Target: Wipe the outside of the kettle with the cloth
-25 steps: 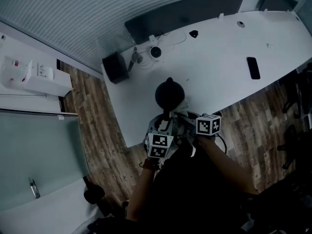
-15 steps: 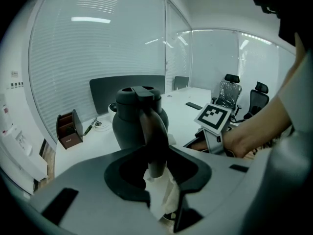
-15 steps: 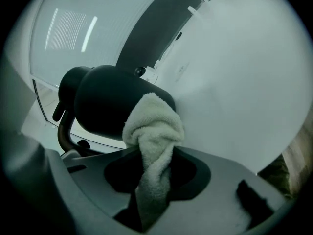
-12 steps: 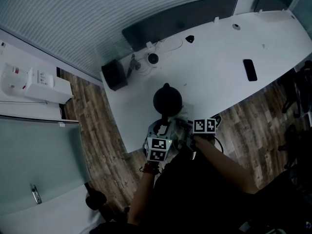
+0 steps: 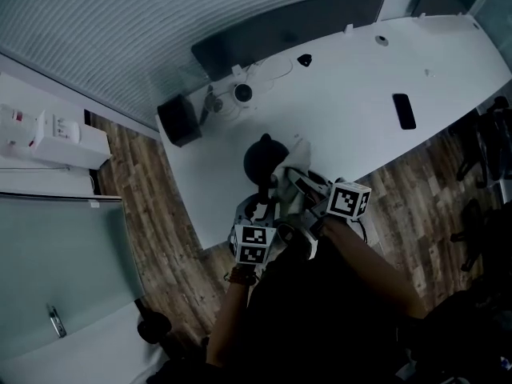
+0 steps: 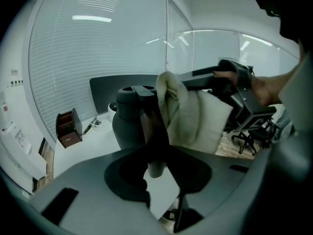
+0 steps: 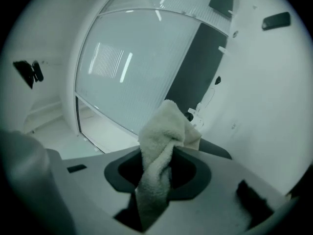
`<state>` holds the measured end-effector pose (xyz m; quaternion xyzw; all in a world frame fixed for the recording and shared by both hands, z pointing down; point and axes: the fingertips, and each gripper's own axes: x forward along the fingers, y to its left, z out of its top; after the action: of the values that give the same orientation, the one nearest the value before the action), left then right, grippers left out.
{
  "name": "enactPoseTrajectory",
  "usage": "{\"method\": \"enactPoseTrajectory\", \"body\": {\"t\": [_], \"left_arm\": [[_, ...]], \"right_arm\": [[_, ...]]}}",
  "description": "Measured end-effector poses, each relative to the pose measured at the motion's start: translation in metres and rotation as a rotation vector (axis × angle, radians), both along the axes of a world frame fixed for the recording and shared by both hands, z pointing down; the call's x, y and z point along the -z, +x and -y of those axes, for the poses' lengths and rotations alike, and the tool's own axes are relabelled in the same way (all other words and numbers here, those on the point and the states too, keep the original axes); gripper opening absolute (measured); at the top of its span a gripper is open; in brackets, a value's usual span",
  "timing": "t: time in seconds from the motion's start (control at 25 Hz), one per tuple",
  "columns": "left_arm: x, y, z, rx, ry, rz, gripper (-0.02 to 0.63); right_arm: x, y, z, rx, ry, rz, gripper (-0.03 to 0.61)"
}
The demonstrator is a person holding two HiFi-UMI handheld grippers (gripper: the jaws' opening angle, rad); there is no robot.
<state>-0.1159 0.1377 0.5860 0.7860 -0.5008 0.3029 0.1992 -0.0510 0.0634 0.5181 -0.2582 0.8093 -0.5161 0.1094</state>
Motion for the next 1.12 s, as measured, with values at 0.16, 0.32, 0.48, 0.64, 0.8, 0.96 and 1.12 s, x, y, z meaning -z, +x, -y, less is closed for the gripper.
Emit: {"method": "enactPoseTrajectory", "body": {"t": [0.16,0.32,0.48,0.64,0.8,0.96,1.12], "left_arm": [[0.001,0.007,0.002,-0.014,0.002,-0.009,0.127],[0.003,0.010,0.002,-0.004,0.006,-0.012,0.127],[0.003,0.010,0.003,-0.006,0.008,-0.005,0.127],[0.001,0.012,0.003,-0.003,-0.014,-0.011,0.127],[0.000,0.010,0.002,-0.012,-0.028,0.000,0.127],[-0.001,0.010,0.002,-0.039,-0.031,0.011,0.127],[0.001,0.000,0.002,-0.060,-0.034,0.087,0.127]], "right_arm": [[-0.019,0.004,0.023,-0.093,-0.012,-0.083,0.117],[-0.044,0.017,0.037,-0.197,-0.068,-0.126,0.117],[-0.083,0.029,0.051,-0.315,-0.237,-0.013,0.117],[-0.144,0.032,0.051,-0.351,-0.419,0.029,0.117],[-0.189,0.030,0.040,-0.346,-0.511,0.010,0.117],[-0.165,0.045,0.039,-0.333,-0.438,0.105,0.117],[-0.077,0.073,0.039,-0.238,-0.223,0.129,0.117]]}}
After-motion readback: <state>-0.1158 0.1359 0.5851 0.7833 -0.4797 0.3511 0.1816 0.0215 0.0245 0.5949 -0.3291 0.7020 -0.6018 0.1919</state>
